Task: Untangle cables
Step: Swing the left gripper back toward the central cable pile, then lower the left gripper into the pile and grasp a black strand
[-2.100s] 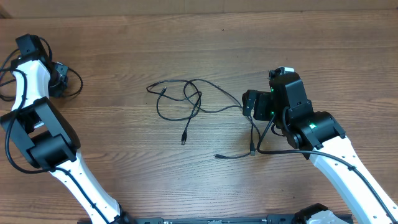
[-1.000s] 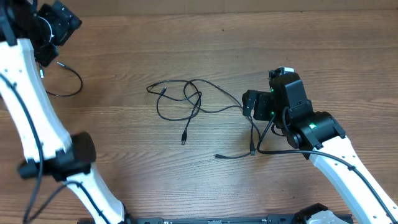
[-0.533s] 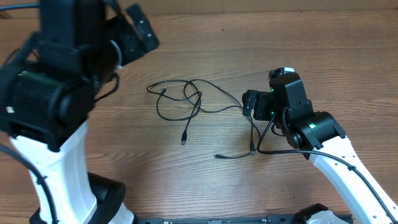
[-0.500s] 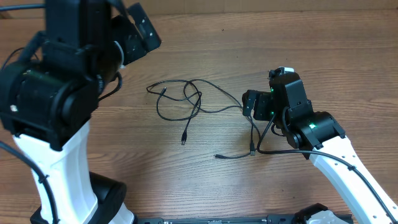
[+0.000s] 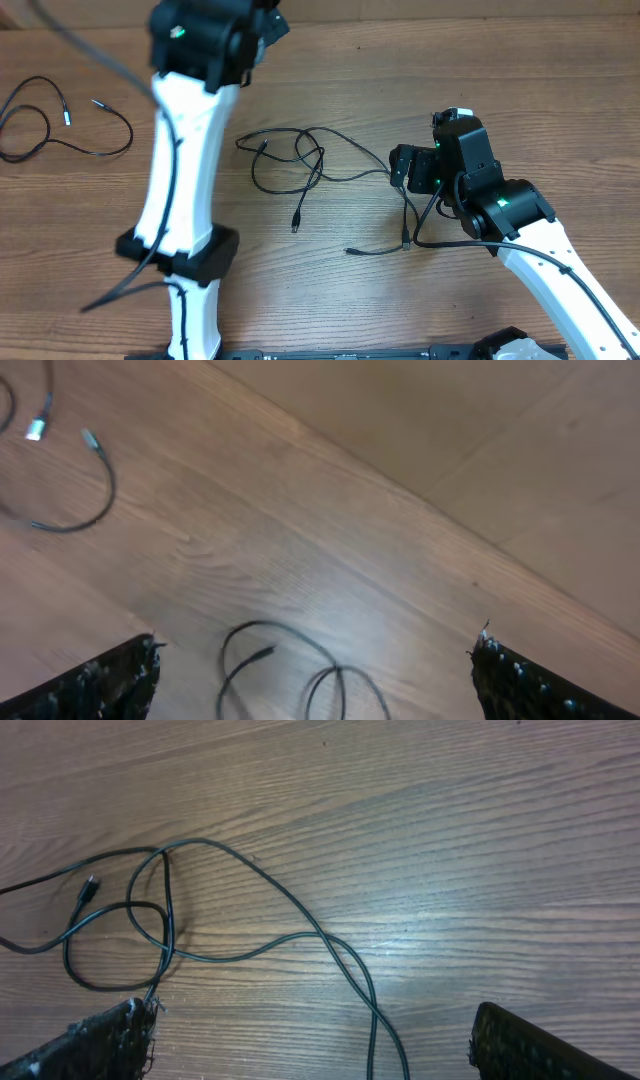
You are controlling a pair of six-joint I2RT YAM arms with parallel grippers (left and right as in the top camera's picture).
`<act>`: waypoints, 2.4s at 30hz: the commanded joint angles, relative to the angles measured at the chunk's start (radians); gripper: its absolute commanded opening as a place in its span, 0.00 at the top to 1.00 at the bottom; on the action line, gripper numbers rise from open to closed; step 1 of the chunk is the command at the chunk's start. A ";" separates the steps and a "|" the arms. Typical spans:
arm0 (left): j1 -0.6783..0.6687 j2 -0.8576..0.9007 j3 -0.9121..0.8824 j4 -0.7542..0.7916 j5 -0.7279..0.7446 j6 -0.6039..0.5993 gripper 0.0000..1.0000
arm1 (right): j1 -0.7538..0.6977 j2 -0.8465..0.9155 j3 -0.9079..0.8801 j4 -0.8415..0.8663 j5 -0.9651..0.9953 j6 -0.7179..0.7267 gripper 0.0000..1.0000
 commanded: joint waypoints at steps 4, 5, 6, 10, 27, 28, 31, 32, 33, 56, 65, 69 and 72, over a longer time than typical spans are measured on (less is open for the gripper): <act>0.010 0.087 -0.182 0.127 -0.021 -0.024 0.00 | -0.002 -0.002 0.005 0.005 0.008 -0.004 0.00; 0.010 0.086 -0.233 0.156 -0.022 -0.024 0.01 | -0.002 -0.002 0.005 0.005 0.008 -0.004 0.00; 0.011 0.086 -0.275 0.180 -0.022 -0.024 0.00 | -0.002 -0.002 0.005 0.005 0.008 -0.004 0.00; 0.016 0.086 -0.479 0.270 -0.020 -0.024 0.01 | -0.002 -0.002 0.005 0.005 0.007 -0.004 0.00; 0.113 0.062 -0.551 -0.005 0.277 -0.216 0.00 | -0.002 -0.002 0.005 0.005 0.007 -0.004 0.00; 0.108 0.062 -0.551 0.003 0.275 -0.216 0.00 | -0.002 -0.002 0.005 0.005 0.008 -0.004 0.00; 0.074 0.061 -0.551 0.032 0.265 -0.215 0.00 | -0.002 -0.002 0.005 0.005 0.008 -0.004 0.00; 0.052 0.059 -0.551 0.052 0.236 -0.215 0.00 | -0.002 -0.002 0.005 0.005 0.008 -0.004 0.00; 0.041 0.058 -0.551 0.061 0.222 -0.215 0.00 | -0.002 -0.002 0.005 0.005 0.008 -0.004 0.00; -0.010 -0.301 -1.121 0.575 0.134 -0.353 0.01 | -0.002 -0.002 0.005 0.005 0.008 -0.004 0.00; -0.012 -0.525 -1.462 0.801 0.254 -0.411 0.00 | -0.002 -0.002 0.005 0.005 0.007 -0.004 0.00; -0.011 -0.490 -1.484 0.792 0.337 -0.418 0.00 | -0.002 -0.002 0.005 0.005 0.008 -0.004 0.00; -0.011 -0.443 -1.484 0.784 0.406 -0.415 0.08 | -0.002 -0.002 0.005 0.005 0.008 -0.004 0.00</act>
